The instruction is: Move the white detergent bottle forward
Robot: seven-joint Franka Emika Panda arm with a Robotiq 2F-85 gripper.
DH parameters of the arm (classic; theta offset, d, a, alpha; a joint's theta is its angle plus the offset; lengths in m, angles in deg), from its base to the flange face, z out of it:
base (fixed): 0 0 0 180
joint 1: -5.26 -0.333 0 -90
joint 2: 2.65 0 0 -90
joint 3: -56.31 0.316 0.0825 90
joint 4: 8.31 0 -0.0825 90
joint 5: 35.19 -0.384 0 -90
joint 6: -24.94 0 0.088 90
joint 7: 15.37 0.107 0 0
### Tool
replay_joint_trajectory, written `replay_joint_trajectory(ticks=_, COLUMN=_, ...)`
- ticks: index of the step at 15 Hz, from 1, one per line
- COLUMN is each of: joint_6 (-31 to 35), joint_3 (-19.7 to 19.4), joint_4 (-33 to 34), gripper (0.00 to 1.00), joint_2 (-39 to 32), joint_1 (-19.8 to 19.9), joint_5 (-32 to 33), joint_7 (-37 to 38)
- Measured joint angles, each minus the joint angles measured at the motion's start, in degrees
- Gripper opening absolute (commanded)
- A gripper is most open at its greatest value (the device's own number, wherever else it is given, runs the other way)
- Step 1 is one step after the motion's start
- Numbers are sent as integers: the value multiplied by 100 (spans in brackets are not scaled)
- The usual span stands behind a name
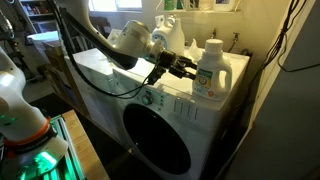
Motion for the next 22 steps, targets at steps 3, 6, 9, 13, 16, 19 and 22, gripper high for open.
replay_joint_trajectory(ticks=3, joint_6=-279, joint_3=10, joint_4=36, gripper=100, joint_2=-169, joint_1=0, joint_5=427, joint_7=497)
replay_joint_trajectory(ticks=6, joint_6=-338, joint_3=21, joint_4=122, gripper=100, joint_2=-307, joint_1=0, joint_5=724, joint_7=750)
replay_joint_trajectory(ticks=9, joint_6=-338, joint_3=102, joint_4=251, gripper=100, joint_2=-403, joint_1=-5, joint_5=839, joint_7=844)
replay_joint_trajectory(ticks=13, joint_6=-509, joint_3=219, joint_4=473, gripper=100, joint_2=-550, joint_1=-30, joint_5=730, joint_7=848)
replay_joint_trajectory(ticks=16, joint_6=-946, joint_3=239, joint_4=611, gripper=100, joint_2=-716, joint_1=-29, joint_5=446, joint_7=832)
replay_joint_trajectory(ticks=19, joint_6=-1407, joint_3=248, joint_4=724, gripper=100, joint_2=-893, joint_1=-31, joint_5=101, joint_7=778)
replay_joint_trajectory(ticks=22, joint_6=-1905, joint_3=324, joint_4=852, gripper=100, joint_2=-1054, joint_1=-67, joint_5=-254, joint_7=711)
